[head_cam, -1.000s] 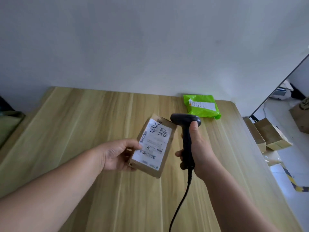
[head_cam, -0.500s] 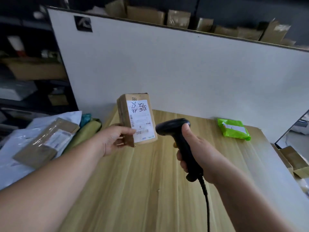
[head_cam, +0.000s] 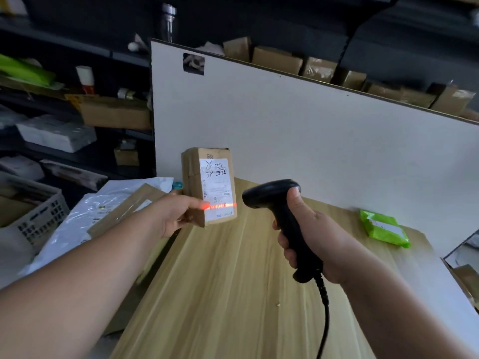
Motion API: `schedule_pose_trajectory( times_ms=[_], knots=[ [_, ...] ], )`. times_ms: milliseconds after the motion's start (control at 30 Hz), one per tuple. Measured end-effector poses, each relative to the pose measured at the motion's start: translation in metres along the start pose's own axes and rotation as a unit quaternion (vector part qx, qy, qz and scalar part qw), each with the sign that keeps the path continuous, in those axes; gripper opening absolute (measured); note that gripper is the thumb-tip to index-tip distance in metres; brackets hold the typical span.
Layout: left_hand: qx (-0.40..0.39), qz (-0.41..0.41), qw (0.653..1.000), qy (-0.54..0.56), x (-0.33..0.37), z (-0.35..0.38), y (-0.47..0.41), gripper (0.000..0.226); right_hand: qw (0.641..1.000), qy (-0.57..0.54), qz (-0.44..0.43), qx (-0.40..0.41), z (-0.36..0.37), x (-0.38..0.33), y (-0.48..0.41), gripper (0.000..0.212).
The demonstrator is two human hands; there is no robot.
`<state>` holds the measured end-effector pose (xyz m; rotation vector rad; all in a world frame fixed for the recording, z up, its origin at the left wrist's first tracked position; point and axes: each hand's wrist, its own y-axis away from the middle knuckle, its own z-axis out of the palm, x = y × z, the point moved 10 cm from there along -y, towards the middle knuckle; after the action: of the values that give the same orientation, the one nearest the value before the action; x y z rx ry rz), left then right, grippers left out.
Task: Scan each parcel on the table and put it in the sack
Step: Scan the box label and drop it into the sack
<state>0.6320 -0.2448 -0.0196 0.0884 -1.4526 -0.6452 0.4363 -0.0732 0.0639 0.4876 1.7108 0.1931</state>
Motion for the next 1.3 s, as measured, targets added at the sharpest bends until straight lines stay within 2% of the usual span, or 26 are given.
schedule_pose_trajectory(
  times_ms=[333, 433, 567, 800, 1033, 1167, 1233, 1300],
  knots=[
    [0.025, -0.006, 1.000, 0.010, -0.002, -0.037, -0.002, 0.055, 1.000, 0.021, 0.005, -0.017, 0.032, -0.014, -0.011, 0.104],
    [0.043, -0.005, 0.999, 0.009, -0.003, -0.049, -0.002, 0.048, 1.000, 0.014, 0.008, -0.021, 0.040, -0.016, -0.015, 0.098],
    [0.083, -0.012, 0.996, 0.000, 0.000, -0.077, 0.000, 0.030, 1.000, 0.003, 0.019, -0.013, 0.049, -0.015, -0.023, 0.088],
    [0.182, -0.037, 0.983, -0.008, 0.008, -0.155, -0.001, 0.028, 0.999, -0.001, 0.041, -0.013, 0.067, -0.009, -0.038, 0.084],
    [0.226, -0.051, 0.973, 0.013, 0.003, -0.187, -0.022, 0.021, 0.998, 0.009, 0.062, -0.019, 0.075, -0.001, -0.054, 0.097],
    [0.259, -0.067, 0.960, -0.079, -0.009, -0.204, -0.038, 0.030, 0.997, 0.015, 0.068, -0.018, 0.075, 0.003, -0.063, 0.097],
    [0.275, -0.067, 0.943, -0.172, -0.012, -0.211, -0.041, 0.040, 0.997, 0.017, 0.075, -0.020, 0.077, 0.006, -0.066, 0.097],
    [0.268, -0.066, 0.936, -0.217, -0.015, -0.209, -0.042, 0.053, 0.997, 0.017, 0.077, -0.022, 0.078, 0.007, -0.069, 0.096]
  ],
)
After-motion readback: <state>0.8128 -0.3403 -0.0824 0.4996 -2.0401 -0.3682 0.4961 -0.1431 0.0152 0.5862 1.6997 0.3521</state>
